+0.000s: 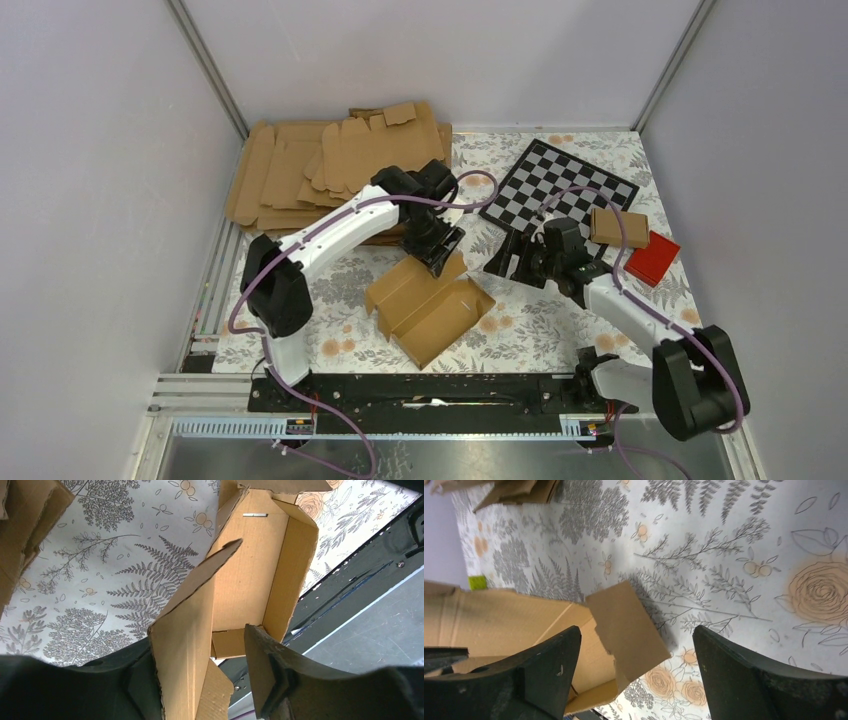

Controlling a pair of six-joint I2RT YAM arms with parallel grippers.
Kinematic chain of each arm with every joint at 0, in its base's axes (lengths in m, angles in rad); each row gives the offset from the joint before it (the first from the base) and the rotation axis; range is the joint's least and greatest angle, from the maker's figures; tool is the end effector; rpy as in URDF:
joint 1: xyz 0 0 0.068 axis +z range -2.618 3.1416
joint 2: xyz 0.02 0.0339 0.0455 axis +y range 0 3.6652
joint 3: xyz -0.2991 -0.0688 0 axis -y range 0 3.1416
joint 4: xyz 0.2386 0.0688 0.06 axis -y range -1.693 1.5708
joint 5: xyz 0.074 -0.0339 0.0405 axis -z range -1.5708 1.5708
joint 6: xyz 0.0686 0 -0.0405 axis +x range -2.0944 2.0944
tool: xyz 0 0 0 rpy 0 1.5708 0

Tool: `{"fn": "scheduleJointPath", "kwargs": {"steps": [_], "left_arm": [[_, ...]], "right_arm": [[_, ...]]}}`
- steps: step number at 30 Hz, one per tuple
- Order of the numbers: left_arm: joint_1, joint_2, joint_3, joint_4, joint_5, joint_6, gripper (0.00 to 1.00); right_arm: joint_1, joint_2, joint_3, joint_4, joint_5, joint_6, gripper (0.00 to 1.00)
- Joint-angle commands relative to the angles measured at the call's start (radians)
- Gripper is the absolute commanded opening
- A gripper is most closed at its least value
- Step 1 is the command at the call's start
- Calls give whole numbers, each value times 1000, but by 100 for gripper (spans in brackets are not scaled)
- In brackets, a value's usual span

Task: Fold the paper box

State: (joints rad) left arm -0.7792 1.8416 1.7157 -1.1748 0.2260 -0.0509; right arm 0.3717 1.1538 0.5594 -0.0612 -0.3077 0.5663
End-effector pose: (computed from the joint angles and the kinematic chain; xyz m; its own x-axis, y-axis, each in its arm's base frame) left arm 0.2609 -0.2793 0.2955 -0.7218 0.6432 -0.2555 0.6916 0.6850 -0.2293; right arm 0.2166 0.1068 0.2181 -0.7851 0.2428 -0.5699 -0.1761 0.7945 0.5811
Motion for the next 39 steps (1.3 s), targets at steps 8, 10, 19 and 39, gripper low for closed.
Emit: {"fn": "scheduleJointPath", "kwargs": {"steps": [8,10,19,39], "left_arm": [[9,-105,-91,122,10,-47,25],[10,-118,-95,134,10,-46,12],[8,-149,-105,162,44,-23,0],[1,-177,-131,161,135,43,0]], "right_arm": [[-97,156,-68,271,-258,85,74],[-97,163,-88,289,-282,76,74],[-97,237,-145,372,-359,90,74],[-185,100,-181,469,-296,49,78]]}}
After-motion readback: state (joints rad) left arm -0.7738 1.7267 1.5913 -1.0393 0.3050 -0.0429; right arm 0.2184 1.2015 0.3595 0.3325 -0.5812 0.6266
